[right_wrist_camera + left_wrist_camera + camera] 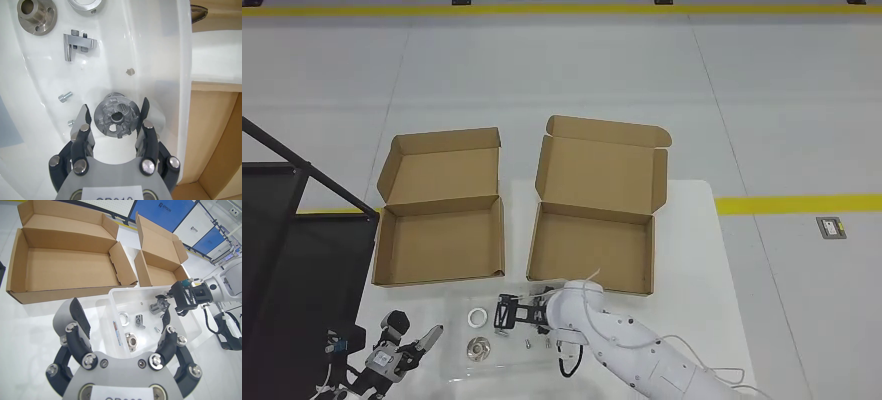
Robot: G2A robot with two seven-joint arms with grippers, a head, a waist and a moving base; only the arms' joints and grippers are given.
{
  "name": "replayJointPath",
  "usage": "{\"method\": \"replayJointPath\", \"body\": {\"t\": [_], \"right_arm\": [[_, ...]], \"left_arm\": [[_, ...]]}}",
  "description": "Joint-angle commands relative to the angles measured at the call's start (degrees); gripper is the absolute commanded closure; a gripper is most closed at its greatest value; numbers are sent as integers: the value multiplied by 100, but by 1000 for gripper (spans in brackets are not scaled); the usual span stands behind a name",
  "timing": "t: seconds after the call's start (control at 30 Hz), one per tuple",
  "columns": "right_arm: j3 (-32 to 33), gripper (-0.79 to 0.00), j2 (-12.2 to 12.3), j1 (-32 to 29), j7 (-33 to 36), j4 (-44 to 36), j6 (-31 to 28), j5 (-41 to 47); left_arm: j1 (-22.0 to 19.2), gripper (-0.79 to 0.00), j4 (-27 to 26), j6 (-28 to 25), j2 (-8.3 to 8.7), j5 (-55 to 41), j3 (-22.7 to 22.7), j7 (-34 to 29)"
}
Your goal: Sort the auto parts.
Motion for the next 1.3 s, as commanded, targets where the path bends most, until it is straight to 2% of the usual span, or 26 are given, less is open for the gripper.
{"method": "replayJointPath", "body": {"t": [0.0, 0.1, 0.23, 0.53, 0.9, 1.07, 1.27], "right_arm": [[22, 0, 2, -30, 3, -37, 17, -58], [66, 0, 19, -118, 29, -214, 76, -172], [135, 0, 130, -411, -99, -926, 23, -550], [674, 0, 629, -1793, 79, -3718, -25, -1917], [696, 0, 646, -1846, 113, -3794, -19, -1995], [852, 0, 593, -1796, -279, -3532, 389, -1957], [1551, 0, 530, -1379, -970, -3021, 816, -1357]], "left_arm": [[0, -785, 0, 0, 0, 0, 0, 0], [0, -785, 0, 0, 0, 0, 0, 0], [0, -785, 0, 0, 0, 0, 0, 0], [0, -785, 0, 0, 0, 0, 0, 0], [0, -785, 0, 0, 0, 0, 0, 0], [0, -785, 0, 0, 0, 0, 0, 0], [0, -785, 0, 0, 0, 0, 0, 0]]}}
